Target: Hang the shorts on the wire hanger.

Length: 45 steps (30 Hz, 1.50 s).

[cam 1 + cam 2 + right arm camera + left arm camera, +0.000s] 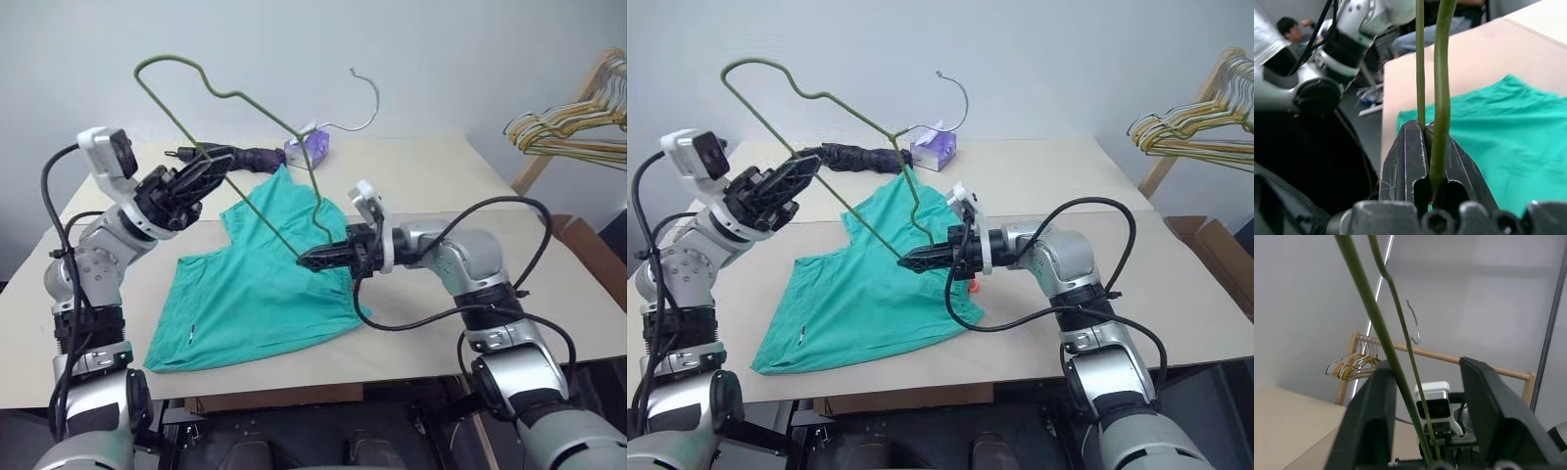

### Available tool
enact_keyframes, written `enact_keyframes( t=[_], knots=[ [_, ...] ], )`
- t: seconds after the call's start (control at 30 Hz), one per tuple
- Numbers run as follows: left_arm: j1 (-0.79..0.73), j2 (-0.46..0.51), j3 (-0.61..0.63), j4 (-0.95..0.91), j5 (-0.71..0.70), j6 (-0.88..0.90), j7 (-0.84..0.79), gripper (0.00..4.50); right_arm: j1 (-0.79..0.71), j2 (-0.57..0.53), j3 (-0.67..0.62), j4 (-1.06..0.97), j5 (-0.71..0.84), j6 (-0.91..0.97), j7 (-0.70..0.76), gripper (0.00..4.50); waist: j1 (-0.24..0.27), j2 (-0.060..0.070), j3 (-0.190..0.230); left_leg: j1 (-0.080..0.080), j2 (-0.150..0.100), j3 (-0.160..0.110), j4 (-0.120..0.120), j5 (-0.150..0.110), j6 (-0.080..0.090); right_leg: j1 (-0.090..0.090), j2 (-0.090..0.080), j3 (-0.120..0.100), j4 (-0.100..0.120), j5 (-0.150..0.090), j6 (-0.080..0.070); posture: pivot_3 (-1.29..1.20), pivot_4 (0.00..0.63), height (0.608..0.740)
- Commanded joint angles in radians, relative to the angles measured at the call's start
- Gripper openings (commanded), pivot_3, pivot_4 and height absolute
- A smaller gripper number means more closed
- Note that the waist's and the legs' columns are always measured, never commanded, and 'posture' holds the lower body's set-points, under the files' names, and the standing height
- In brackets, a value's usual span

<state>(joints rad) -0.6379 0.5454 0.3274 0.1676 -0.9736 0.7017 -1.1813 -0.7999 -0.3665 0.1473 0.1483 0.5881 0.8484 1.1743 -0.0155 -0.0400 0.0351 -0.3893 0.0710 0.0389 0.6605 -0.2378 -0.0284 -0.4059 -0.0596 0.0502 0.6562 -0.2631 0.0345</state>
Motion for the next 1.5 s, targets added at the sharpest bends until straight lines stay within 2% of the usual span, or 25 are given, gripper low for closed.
enact_keyframes(
  t=[0.03,0.13,0.17,0.23,0.37,0.47,0.6,0.7,0.83,1.03,1.3,1.5],
  knots=[
    [0.045,0.025,-0.05,-0.034,0.04,0.029,-0.005,3.44,0.001,0.021,-0.113,-0.081,0.067,0.021,-0.094,0.0,-0.003,0.0,0.0,0.0,0.0,0.0,0.0,0.0,0.0,0.0,0.0,0.0,0.0,0.0,0.0,0.0,0.0,0.74],
    [0.11,0.056,-0.108,-0.048,0.124,0.029,0.031,4.39,0.022,0.019,-0.198,-0.141,0.121,0.075,-0.189,0.0,-0.01,0.001,0.0,0.0,0.0,0.0,0.0,0.0,0.0,0.0,0.0,0.0,0.0,0.0,0.0,-0.01,0.0,0.74],
    [0.125,0.064,-0.123,-0.055,0.149,0.022,0.039,4.45,0.03,0.015,-0.214,-0.159,0.133,0.092,-0.212,0.0,-0.013,0.001,0.0,0.0,0.0,0.0,0.0,0.0,0.0,0.0,0.0,0.0,0.0,0.0,0.0,-0.01,0.0,0.74],
    [0.176,0.08,-0.14,-0.086,0.17,0.015,0.032,4.45,0.093,-0.043,-0.244,-0.243,0.148,0.131,-0.239,0.0,-0.014,0.001,0.0,0.0,0.0,0.0,0.0,0.0,0.0,0.0,0.0,0.0,0.0,0.0,0.0,0.01,0.0,0.74],
    [0.285,0.16,-0.205,-0.223,0.263,-0.024,0.006,4.45,0.258,-0.249,-0.359,-0.377,0.264,0.423,-0.308,0.0,0.0,0.001,0.001,-0.003,0.0,-0.001,0.0,0.0,0.0,0.0,-0.001,-0.002,-0.004,0.0,0.0,0.01,0.0,0.74],
    [0.309,0.216,-0.248,-0.285,0.328,-0.043,0.012,4.45,0.34,-0.354,-0.388,-0.45,0.301,0.527,-0.335,0.0,0.002,0.003,0.002,-0.002,0.0,-0.001,0.0,0.0,0.0,0.0,-0.001,-0.002,-0.004,0.0,0.0,0.02,0.0,0.74],
    [0.326,0.273,-0.301,-0.347,0.398,-0.053,0.02,4.45,0.369,-0.413,-0.45,-0.401,0.391,0.748,-0.38,0.0,-0.011,0.005,0.002,0.004,0.0,-0.001,0.0,0.0,0.0,0.003,0.0,0.0,-0.003,0.0,0.0,0.01,0.0,0.74],
    [0.339,0.295,-0.327,-0.397,0.414,-0.063,0.002,4.45,0.453,-0.514,-0.404,-0.292,0.476,0.766,-0.369,0.0,-0.012,0.005,0.002,0.003,0.0,-0.001,-0.001,0.0,0.0,0.003,0.0,0.001,-0.004,0.0,0.0,0.0,0.0,0.74],
    [0.335,0.296,-0.345,-0.415,0.429,-0.06,0.009,4.45,0.536,-0.573,-0.356,-0.236,0.457,0.766,-0.397,0.0,-0.004,0.005,0.002,0.0,0.0,-0.001,-0.001,-0.001,0.002,0.002,0.0,0.001,-0.008,0.0,0.0,0.01,0.0,0.74],
    [0.327,0.296,-0.356,-0.421,0.435,-0.061,0.008,4.45,0.583,-0.587,-0.331,-0.171,0.455,0.766,-0.383,0.0,-0.007,0.005,0.002,0.001,0.0,-0.001,-0.001,-0.001,0.002,0.002,0.0,0.001,-0.008,0.0,0.001,0.0,0.0,0.74],
    [0.31,0.299,-0.368,-0.396,0.456,-0.073,-0.006,4.45,0.562,-0.505,-0.278,-0.157,0.414,0.748,-0.399,0.0,-0.006,0.005,0.002,0.0,0.0,-0.001,0.0,-0.001,0.002,0.003,0.001,0.001,-0.008,0.0,0.002,0.0,0.0,0.74],
    [0.309,0.298,-0.368,-0.388,0.471,-0.076,-0.01,4.45,0.537,-0.46,-0.268,-0.241,0.419,0.7,-0.37,0.0,-0.006,0.005,0.002,0.0,0.0,-0.001,0.0,-0.001,0.002,0.002,0.001,0.001,-0.008,0.0,0.002,0.0,0.0,0.74]
  ],
)
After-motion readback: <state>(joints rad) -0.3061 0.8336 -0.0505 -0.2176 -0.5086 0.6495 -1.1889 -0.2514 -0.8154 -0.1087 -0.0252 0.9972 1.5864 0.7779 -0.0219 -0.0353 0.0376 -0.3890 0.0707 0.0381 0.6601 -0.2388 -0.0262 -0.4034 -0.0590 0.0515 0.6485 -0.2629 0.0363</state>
